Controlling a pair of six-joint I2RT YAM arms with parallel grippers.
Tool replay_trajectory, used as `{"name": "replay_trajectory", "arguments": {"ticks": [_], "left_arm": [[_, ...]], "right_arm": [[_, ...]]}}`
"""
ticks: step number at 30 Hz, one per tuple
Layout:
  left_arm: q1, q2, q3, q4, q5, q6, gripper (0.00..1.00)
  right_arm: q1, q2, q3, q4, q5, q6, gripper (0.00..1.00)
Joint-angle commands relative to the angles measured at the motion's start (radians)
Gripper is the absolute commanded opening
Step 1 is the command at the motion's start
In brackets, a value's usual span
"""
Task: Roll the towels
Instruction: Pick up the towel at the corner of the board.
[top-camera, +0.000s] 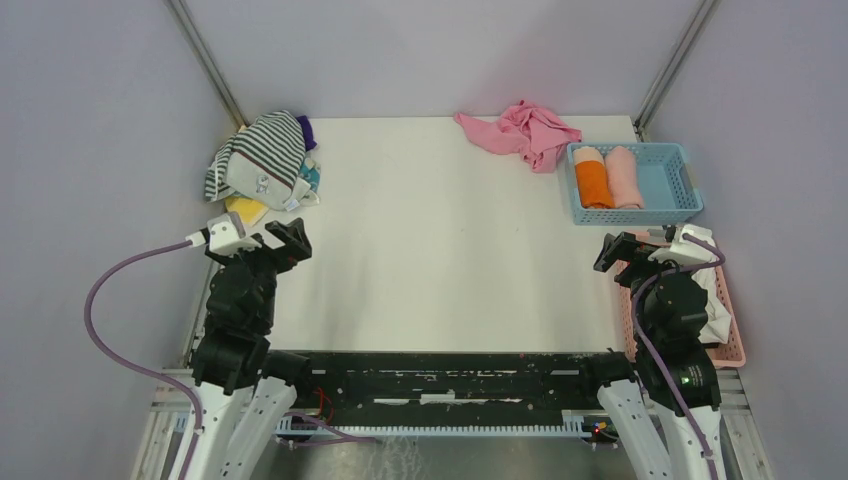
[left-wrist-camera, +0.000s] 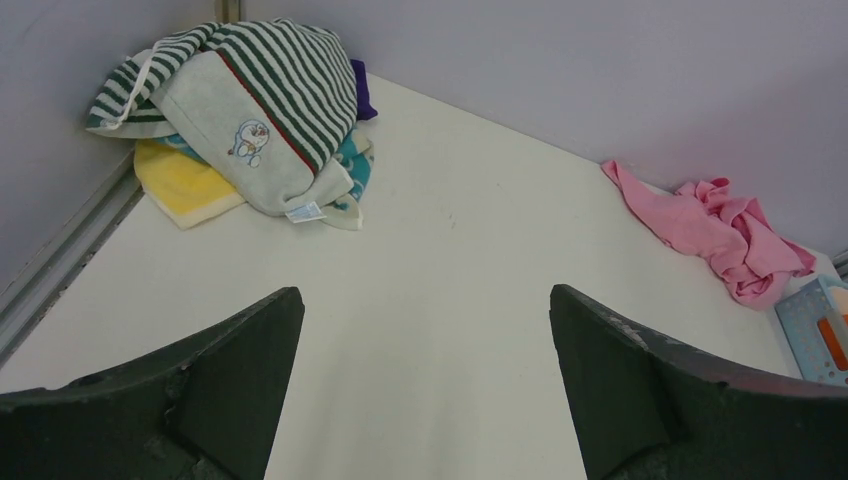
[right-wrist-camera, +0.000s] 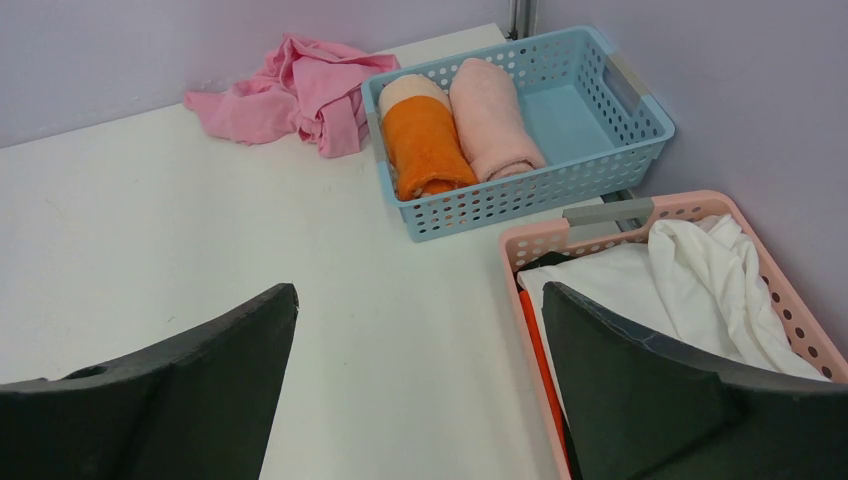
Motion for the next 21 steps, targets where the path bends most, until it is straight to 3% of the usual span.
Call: {"name": "replay_trajectory", "arguments": {"ticks": [1, 13, 18, 21], "left_arm": [[0.008, 0.019, 0.004, 0.057, 0.011, 0.037, 0.99], [0.010, 0.116, 0.006, 0.076, -0.029, 0.035, 0.99], [0.012, 0.338, 0.077, 0.062, -0.109, -0.012, 0.99], [0.056, 0.548, 0.148, 0.081, -0.064, -0.040, 0.99]], "right_arm": [[0.006, 0.006, 0.001, 0.046, 0.004, -0.016, 1.00], [0.028, 0.013, -0.003, 0.034, -0.004, -0.037, 1.00], [0.052, 0.015, -0.007, 0.040, -0.013, -0.043, 1.00], [0.068, 0.012, -0.012, 0.050, -0.038, -0.043, 1.00]]}}
